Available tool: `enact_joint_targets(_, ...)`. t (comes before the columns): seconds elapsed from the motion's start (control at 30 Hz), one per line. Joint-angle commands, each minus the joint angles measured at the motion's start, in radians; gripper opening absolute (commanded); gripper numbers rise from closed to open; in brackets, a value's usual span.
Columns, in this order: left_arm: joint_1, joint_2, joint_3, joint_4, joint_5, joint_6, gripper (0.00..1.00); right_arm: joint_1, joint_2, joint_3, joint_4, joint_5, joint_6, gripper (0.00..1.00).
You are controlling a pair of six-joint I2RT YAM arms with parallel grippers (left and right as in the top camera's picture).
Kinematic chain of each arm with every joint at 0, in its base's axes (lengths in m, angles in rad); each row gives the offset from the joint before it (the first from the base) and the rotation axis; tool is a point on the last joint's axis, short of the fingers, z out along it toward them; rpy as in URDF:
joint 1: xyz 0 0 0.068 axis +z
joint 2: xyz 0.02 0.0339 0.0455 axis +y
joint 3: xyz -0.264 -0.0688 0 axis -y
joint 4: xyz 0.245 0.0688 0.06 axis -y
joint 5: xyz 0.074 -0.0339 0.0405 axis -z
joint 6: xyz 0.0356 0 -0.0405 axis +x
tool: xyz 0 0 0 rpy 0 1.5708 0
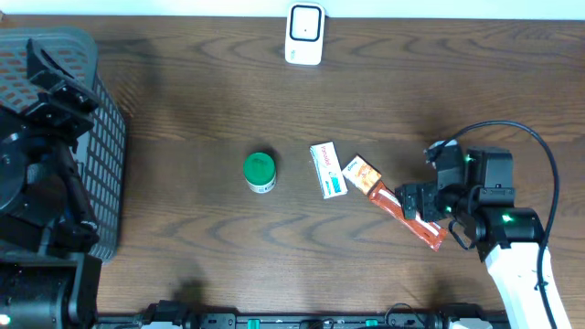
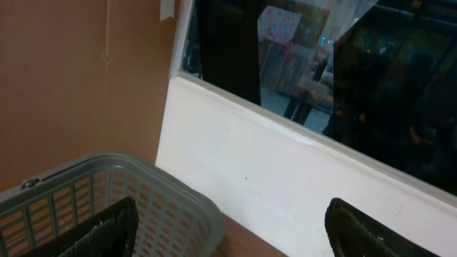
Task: Scan the item barcode
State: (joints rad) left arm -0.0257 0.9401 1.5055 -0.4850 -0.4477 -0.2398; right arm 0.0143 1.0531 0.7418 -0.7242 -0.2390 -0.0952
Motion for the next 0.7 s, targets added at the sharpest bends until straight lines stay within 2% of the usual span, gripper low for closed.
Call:
enact_joint_targets(0.0,0.007,0.002,-0.010,0.001,-0.006,-0.010,0.84,-0.006,0.079,0.015,-0.062,-0.024,0.092,0.94)
enact_joint_targets(0.07,0.007,0.002,-0.010,0.001,-0.006,-0.023,0.84,-0.006,0.135,0.015,-0.109,-0.024,0.179,0.88)
enact_joint_targets(0.17,0.007,0.002,-0.010,0.001,-0.006,-0.033,0.84,-0.006,0.209,0.015,-0.170,0.039,0.380,0.71)
enact_joint_targets(0.23,0.007,0.002,-0.010,0.004,-0.006,-0.033,0.84,-0.010,0.232,0.015,-0.205,0.141,0.547,0.68)
enact_joint_targets(0.33,0.007,-0.001,-0.010,0.006,-0.006,-0.035,0.84,-0.017,0.227,0.015,-0.212,0.181,0.669,0.71)
enact_joint_targets(0.47,0.007,-0.004,-0.010,0.005,-0.006,-0.044,0.84,-0.048,0.179,0.015,-0.283,0.186,0.754,0.85)
enact_joint_targets(0.63,0.007,-0.004,-0.010,0.004,-0.006,-0.044,0.84,-0.116,0.124,0.009,-0.438,0.254,0.866,0.88)
enact_joint_targets(0.67,0.006,-0.004,-0.010,0.004,-0.006,-0.044,0.84,-0.128,0.113,0.003,-0.452,0.265,0.890,0.92)
